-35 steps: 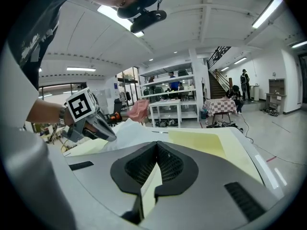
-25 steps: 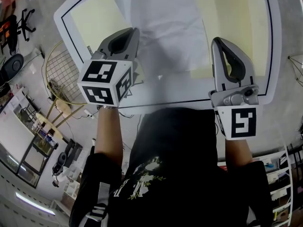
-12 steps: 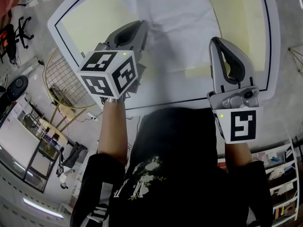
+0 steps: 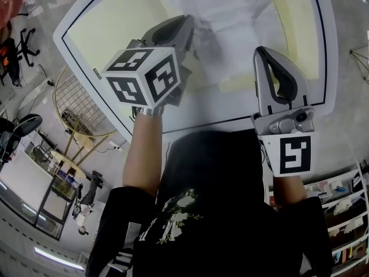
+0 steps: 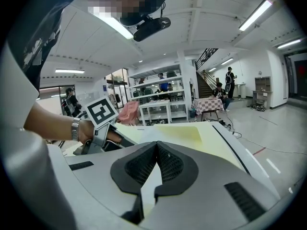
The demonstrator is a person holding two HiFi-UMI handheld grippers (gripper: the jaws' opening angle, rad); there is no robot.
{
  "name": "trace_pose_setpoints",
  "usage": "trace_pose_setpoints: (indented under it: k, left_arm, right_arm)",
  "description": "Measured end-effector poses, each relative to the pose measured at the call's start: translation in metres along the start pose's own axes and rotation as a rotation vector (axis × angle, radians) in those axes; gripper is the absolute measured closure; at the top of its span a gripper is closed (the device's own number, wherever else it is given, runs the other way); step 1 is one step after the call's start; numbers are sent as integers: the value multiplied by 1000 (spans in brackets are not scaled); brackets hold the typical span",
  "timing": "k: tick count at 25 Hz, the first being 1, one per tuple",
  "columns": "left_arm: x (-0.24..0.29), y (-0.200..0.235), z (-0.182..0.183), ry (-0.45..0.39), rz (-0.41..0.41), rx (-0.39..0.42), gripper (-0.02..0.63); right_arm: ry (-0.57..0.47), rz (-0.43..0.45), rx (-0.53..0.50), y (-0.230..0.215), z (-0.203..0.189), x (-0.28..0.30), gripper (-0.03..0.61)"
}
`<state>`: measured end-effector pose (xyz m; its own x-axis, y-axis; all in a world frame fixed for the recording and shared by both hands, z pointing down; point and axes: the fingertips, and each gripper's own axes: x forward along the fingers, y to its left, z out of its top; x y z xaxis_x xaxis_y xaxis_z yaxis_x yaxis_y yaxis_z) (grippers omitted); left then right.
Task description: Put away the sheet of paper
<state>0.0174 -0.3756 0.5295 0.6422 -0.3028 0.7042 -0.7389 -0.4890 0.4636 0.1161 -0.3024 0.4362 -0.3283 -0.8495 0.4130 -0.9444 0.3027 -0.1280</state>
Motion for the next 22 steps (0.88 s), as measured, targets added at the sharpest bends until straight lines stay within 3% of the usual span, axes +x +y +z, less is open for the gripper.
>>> trace_pose_setpoints:
  k: [13, 15, 22]
  left_arm:
    - [32, -33, 11, -35, -42, 32, 611]
    - [35, -31, 11, -38, -34, 26, 560]
    - [42, -32, 17, -74, -23, -9, 544]
  right_arm:
    - [-23, -46, 2, -23, 5, -23, 580]
    - [-21, -46, -1, -24, 3, -24, 578]
    - [-20, -23, 6, -22, 0, -23, 578]
